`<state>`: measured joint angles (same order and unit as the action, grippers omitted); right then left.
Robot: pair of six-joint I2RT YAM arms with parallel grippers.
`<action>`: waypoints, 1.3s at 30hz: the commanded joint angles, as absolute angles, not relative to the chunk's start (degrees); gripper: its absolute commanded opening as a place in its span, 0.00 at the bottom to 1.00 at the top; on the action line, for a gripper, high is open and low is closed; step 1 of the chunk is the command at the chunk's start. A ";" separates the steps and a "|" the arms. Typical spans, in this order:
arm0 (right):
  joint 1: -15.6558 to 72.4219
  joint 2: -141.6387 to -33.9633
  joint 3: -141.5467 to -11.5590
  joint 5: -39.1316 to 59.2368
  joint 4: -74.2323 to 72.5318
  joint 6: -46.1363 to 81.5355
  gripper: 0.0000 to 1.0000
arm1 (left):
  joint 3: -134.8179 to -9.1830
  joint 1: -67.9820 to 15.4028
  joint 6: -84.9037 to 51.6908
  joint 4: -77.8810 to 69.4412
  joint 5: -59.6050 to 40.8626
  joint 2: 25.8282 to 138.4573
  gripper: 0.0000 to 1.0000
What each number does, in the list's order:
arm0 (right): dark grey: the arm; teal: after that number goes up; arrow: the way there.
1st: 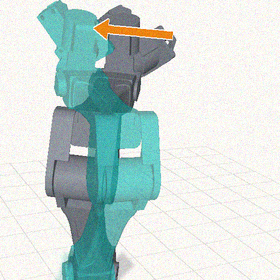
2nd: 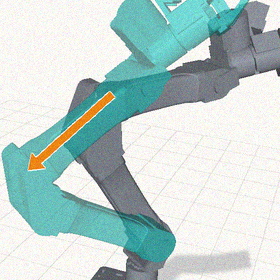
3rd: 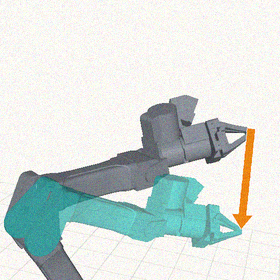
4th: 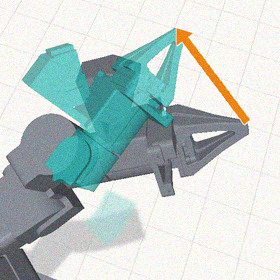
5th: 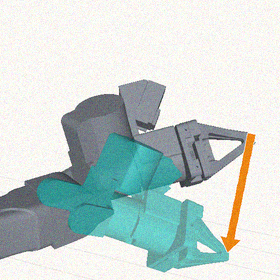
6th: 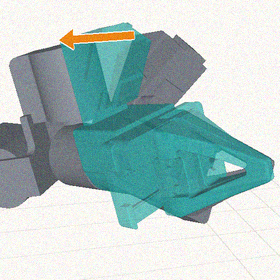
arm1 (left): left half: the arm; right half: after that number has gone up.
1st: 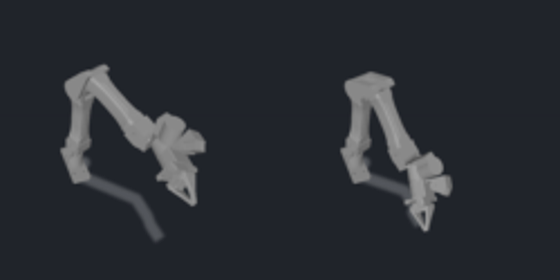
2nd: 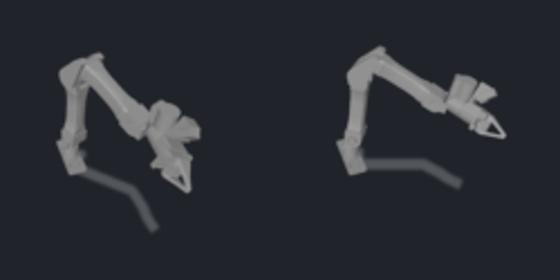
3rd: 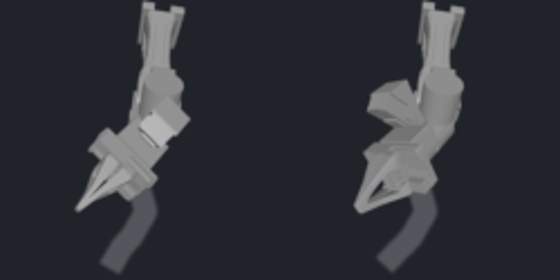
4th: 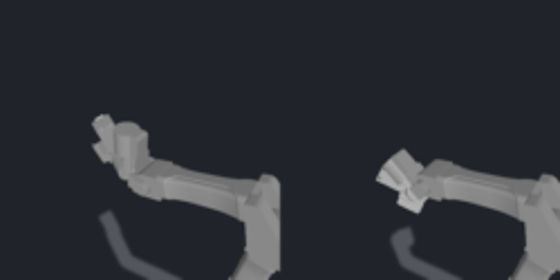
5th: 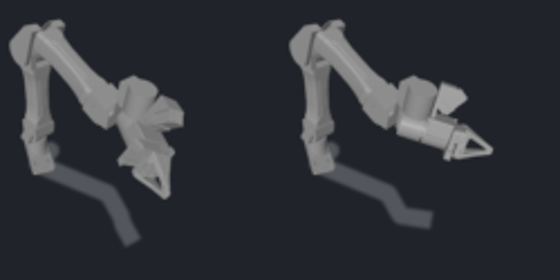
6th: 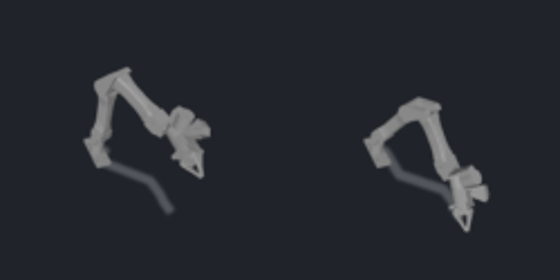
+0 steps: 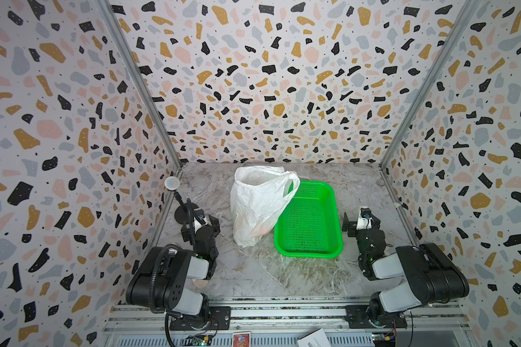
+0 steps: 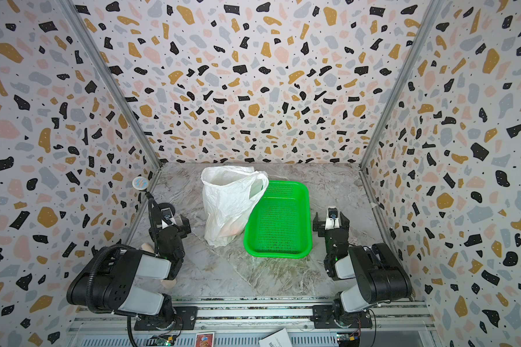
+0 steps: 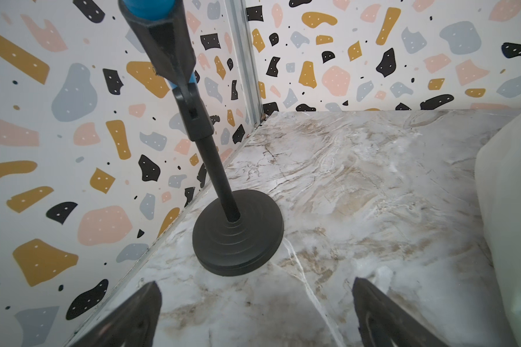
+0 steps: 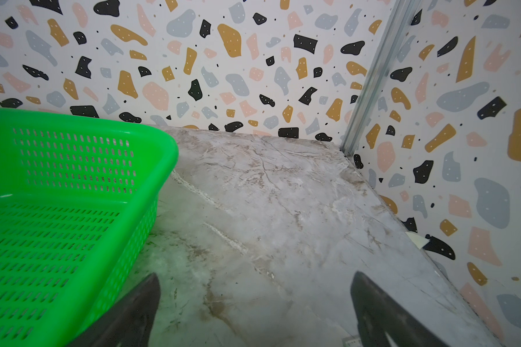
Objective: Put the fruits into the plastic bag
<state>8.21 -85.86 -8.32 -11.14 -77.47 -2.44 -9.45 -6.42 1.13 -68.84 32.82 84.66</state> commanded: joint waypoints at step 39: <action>4.70 -85.99 -12.65 -5.06 -70.51 -0.28 0.99 | -12.66 -3.43 -1.14 -70.40 30.77 85.14 1.00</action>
<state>5.21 -85.89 -10.81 -6.55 -71.33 -1.13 -11.31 -3.81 -0.71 -68.58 30.63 85.19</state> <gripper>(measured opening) 0.990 0.995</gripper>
